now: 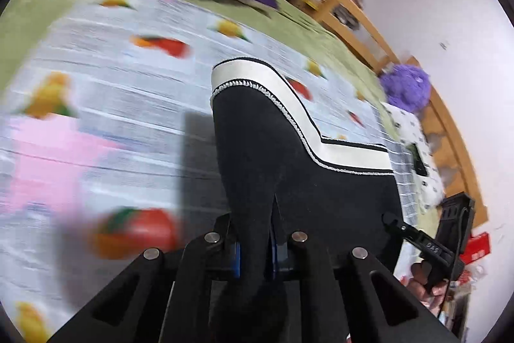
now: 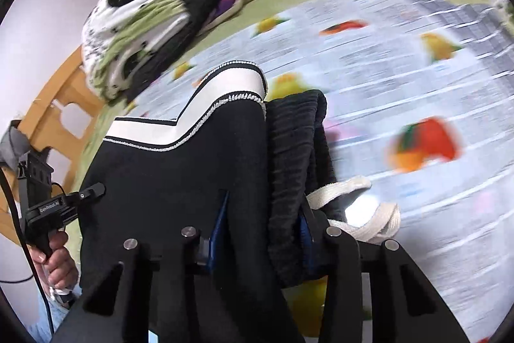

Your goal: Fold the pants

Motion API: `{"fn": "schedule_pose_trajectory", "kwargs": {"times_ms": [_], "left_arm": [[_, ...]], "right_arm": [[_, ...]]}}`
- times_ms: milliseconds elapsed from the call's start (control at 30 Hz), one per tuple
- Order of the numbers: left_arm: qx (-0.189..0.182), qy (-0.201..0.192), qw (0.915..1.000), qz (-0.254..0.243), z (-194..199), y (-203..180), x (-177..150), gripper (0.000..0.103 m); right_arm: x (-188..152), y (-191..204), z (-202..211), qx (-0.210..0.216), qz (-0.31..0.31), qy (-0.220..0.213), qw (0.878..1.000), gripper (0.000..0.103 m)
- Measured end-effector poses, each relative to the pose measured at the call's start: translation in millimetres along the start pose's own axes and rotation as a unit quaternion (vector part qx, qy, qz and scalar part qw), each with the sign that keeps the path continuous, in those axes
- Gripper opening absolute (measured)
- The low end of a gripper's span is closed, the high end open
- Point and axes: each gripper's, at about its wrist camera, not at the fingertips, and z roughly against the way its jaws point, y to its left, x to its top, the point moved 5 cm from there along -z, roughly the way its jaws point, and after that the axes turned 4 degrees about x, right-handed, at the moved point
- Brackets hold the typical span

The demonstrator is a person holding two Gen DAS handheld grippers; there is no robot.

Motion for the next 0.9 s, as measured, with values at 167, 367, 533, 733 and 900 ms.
{"fn": "schedule_pose_trajectory", "kwargs": {"times_ms": [167, 367, 533, 733, 900], "left_arm": [[0.054, -0.008, 0.9982, 0.025, 36.6, 69.2, 3.9, 0.012], [0.111, 0.011, 0.9909, 0.074, 28.8, 110.6, -5.5, 0.04], [0.133, -0.03, 0.99, 0.036, 43.2, 105.0, 1.1, 0.063], [0.132, -0.054, 0.9892, 0.034, 56.4, 112.4, 0.8, 0.063], [0.101, -0.067, 0.9914, 0.049, 66.4, 120.1, 3.7, 0.063]], "right_arm": [[-17.5, 76.1, -44.0, 0.034, 0.026, 0.029, 0.999, 0.039], [-32.9, 110.2, -58.9, -0.039, 0.111, 0.03, 0.993, 0.052], [-35.9, 122.3, -22.4, -0.079, 0.133, -0.013, 0.988, 0.052], [-17.3, 146.2, -53.4, -0.082, 0.161, -0.015, 0.983, 0.046], [-4.0, 143.7, -84.9, -0.071, 0.14, 0.0, 0.988, 0.011]]}}
